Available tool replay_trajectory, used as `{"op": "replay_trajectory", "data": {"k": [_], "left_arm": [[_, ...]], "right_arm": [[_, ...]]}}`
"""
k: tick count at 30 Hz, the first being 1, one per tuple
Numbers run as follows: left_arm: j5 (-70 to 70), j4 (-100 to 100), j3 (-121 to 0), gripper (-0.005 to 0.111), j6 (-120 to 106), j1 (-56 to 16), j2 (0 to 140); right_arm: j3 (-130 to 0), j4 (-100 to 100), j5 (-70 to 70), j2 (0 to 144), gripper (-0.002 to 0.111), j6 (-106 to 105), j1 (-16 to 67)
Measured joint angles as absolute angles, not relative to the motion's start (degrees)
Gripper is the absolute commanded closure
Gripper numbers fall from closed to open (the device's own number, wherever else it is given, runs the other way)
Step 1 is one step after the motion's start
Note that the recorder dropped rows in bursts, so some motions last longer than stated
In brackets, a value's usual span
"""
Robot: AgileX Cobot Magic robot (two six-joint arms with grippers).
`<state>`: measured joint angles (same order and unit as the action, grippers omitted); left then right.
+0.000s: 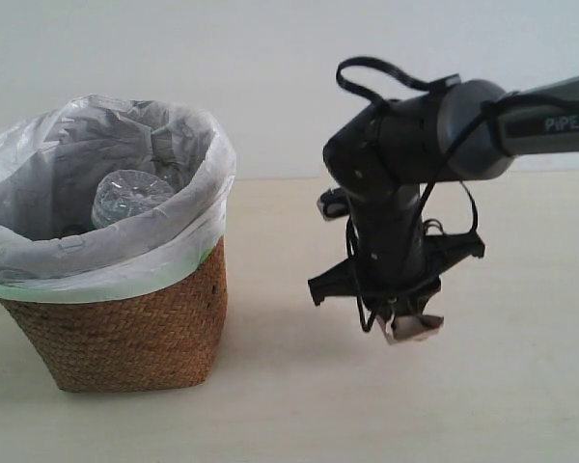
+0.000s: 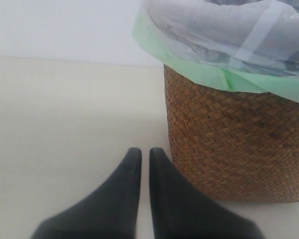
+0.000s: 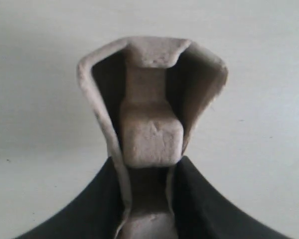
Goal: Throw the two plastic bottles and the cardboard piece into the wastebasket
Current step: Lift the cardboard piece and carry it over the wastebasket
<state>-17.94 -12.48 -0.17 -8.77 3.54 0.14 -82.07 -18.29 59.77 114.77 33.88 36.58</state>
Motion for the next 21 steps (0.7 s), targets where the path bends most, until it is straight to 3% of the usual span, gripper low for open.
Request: {"op": "replay_trajectory", "data": {"k": [15,21], "left_arm": [[-17.9,-12.5,-0.2,0.101,-8.8,3.5,0.1],[-17.9,-12.5,-0.2,0.101,-8.8,3.5,0.1]], "right_arm": [[-100.1,-32.4,69.7,97.6,0.108,34.3,36.6],[-101.8,-14.1,70.1,101.6,0.107,30.1,36.6]]}}
